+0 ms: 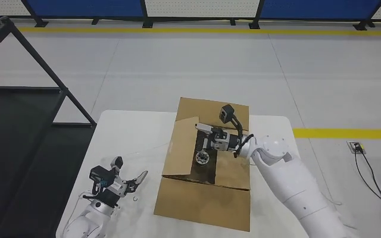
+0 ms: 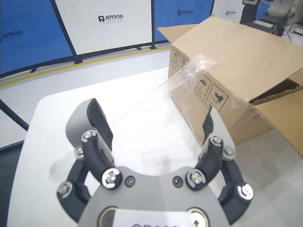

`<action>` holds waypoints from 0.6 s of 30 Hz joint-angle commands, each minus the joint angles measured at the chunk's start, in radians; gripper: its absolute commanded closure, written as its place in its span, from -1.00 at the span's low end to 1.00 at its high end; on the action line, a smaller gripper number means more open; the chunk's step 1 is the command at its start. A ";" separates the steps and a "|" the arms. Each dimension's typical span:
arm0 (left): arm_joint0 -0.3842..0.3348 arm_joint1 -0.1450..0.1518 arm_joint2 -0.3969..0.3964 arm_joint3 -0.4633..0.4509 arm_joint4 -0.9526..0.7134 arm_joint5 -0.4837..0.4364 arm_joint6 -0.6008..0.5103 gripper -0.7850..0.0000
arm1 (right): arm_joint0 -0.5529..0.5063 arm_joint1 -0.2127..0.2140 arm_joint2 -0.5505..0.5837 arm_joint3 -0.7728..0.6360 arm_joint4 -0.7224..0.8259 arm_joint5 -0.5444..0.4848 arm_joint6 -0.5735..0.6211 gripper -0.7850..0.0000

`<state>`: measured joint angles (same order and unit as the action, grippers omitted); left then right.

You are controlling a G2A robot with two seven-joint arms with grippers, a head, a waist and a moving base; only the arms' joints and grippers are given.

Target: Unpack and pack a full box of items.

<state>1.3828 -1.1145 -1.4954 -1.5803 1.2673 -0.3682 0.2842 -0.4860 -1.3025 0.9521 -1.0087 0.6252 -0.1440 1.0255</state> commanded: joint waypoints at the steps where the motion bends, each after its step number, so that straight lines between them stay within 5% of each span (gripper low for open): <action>1: 0.003 0.001 -0.008 -0.002 -0.004 -0.002 0.001 -1.00 | 0.002 -0.002 0.000 -0.001 0.015 0.002 0.007 -1.00; 18: 0.007 0.001 -0.023 -0.002 -0.018 -0.003 0.003 -1.00 | -0.002 -0.002 0.001 -0.003 0.018 0.000 -0.002 -1.00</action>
<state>1.3896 -1.1131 -1.5185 -1.5827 1.2491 -0.3707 0.2867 -0.4845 -1.3042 0.9520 -1.0096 0.6406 -0.1422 1.0319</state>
